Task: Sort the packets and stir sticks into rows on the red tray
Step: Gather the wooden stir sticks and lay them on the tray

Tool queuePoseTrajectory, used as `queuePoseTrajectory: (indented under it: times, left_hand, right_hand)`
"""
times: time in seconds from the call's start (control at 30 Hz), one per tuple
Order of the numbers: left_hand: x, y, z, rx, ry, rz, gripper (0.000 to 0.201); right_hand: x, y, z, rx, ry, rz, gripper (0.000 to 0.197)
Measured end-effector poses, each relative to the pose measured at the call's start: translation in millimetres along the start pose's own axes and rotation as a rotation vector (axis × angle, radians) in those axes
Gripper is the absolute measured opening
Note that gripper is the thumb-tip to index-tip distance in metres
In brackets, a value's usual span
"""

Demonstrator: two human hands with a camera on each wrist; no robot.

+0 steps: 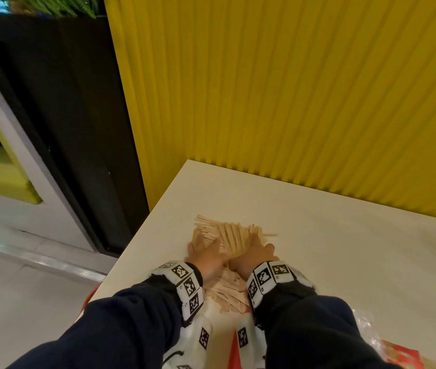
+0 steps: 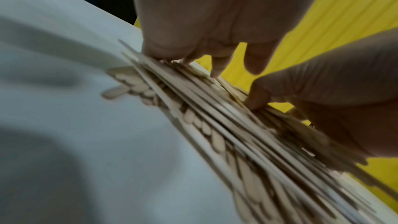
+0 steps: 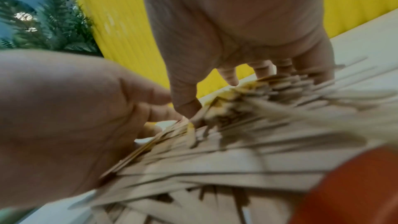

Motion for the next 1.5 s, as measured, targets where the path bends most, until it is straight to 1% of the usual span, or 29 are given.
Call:
queuePoseTrajectory:
  times: [0.1, 0.17, 0.2, 0.27, 0.3, 0.33, 0.4, 0.43, 0.47, 0.53, 0.6, 0.63, 0.67, 0.73, 0.83, 0.87, 0.93, 1.0, 1.07, 1.13, 1.23, 1.37, 1.43, 1.47, 1.5]
  left_hand:
    - [-1.8, -7.1, -3.7, -0.007, -0.034, 0.163, 0.081]
    - [-2.2, -6.9, -7.6, -0.015, -0.042, 0.225, 0.082]
    - [-2.2, -6.3, -8.2, -0.018, -0.038, 0.237, 0.082]
    - [-2.7, -6.3, -8.9, -0.01, -0.031, 0.234, 0.081]
    - [-3.2, -6.5, -9.4, -0.002, -0.033, 0.234, 0.08]
    - [-3.6, -6.3, -10.2, 0.006, -0.037, 0.238, 0.079]
    - [-2.9, -5.9, -11.7, 0.024, -0.04, 0.249, 0.077]
    - [-2.1, -5.8, -12.0, 0.032, -0.043, 0.256, 0.075]
    - [-1.4, -5.2, -12.0, 0.034, -0.047, 0.266, 0.074]
    - [-0.9, -2.7, -12.5, 0.033, -0.056, 0.279, 0.073]
    - [-1.1, -1.5, -12.4, 0.035, -0.055, 0.276, 0.073]
    - [-1.0, -1.2, -12.0, 0.037, -0.05, 0.273, 0.074]
    - [-0.6, -0.9, -12.1, 0.039, -0.045, 0.271, 0.074]
    - [0.5, 1.4, -14.0, 0.035, -0.037, 0.263, 0.076]
    - [2.9, 7.4, -20.3, 0.016, -0.038, 0.241, 0.079]
    - [3.3, 9.7, -23.4, 0.012, -0.05, 0.236, 0.08]
    - [4.1, 12.8, -27.9, 0.005, -0.073, 0.238, 0.079]
    - [6.2, 18.7, -34.4, -0.013, -0.084, 0.238, 0.078]
    - [9.4, 25.2, -42.2, -0.044, -0.077, 0.222, 0.075]
    - [14.4, 28.9, -50.4, -0.051, -0.044, 0.152, 0.074]
    - [21.4, 38.2, -66.7, -0.074, -0.007, 0.071, 0.078]
    - [30.6, 61.5, -98.2, -0.187, -0.018, -0.096, 0.096]
    - [31.8, 67.5, -115.2, -0.228, -0.02, -0.3, 0.112]
    - [32.5, 66.1, -120.5, -0.232, -0.001, -0.417, 0.108]
    - [35.6, 69.2, -130.7, -0.245, 0.029, -0.532, 0.089]
  right_hand:
    - [6.9, 6.0, 7.7, 0.014, -0.001, 0.066, 0.091]
    - [12.3, 10.9, 11.7, 0.02, 0.033, 0.057, 0.079]
    - [13.9, 13.4, 13.9, 0.015, 0.04, 0.027, 0.067]
    - [19.0, 16.0, 16.6, 0.039, 0.033, -0.056, 0.024]
    - [22.1, 17.1, 16.4, 0.054, 0.025, -0.074, 0.01]
    - [25.0, 20.3, 16.2, 0.066, 0.028, -0.089, 0.012]
    - [26.0, 25.9, 19.2, 0.051, -0.003, -0.172, 0.028]
    - [26.5, 27.7, 19.6, 0.037, -0.038, -0.175, 0.035]
    - [28.4, 27.4, 20.4, 0.058, -0.038, -0.222, 0.038]
    - [36.9, 28.4, 21.3, 0.089, -0.013, -0.262, 0.034]
    - [44.6, 28.1, 20.7, 0.114, 0.014, -0.284, 0.016]
    - [49.7, 27.2, 20.3, 0.139, 0.029, -0.261, 0.015]
    - [52.3, 28.4, 20.3, 0.146, 0.033, -0.256, 0.023]
    - [53.9, 31.7, 20.0, 0.129, -0.023, -0.222, 0.03]
    - [68.4, 39.4, 12.4, 0.085, 0.066, -0.153, 0.032]
    - [73.3, 41.8, 9.1, 0.092, 0.102, -0.151, 0.031]
    - [77.2, 48.4, 5.5, 0.104, 0.125, -0.169, 0.029]
    - [82.7, 52.7, -2.3, 0.123, 0.154, -0.121, 0.028]
    - [90.5, 57.4, -9.4, 0.095, 0.171, -0.041, 0.028]
    - [97.5, 59.9, -21.0, 0.097, 0.185, 0.033, 0.031]
    - [104.5, 61.1, -42.0, 0.147, 0.204, 0.145, 0.026]
    - [92.8, 54.2, -84.3, 0.276, 0.055, 0.454, 0.024]
    - [78.7, 51.2, -116.1, 0.344, -0.043, 0.56, 0.018]
    - [69.5, 50.3, -132.9, 0.383, -0.093, 0.592, 0.013]
    - [59.9, 48.9, -150.1, 0.423, -0.138, 0.616, 0.008]
Point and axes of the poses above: each hand's wrist, its own z-axis towards the middle knuckle, its own x-axis out of the back of the hand, y = z × x, the point moved 6 cm from there along z, towards the middle knuckle, and after that the axes turned 13 degrees about -x, right-handed, at the moved point
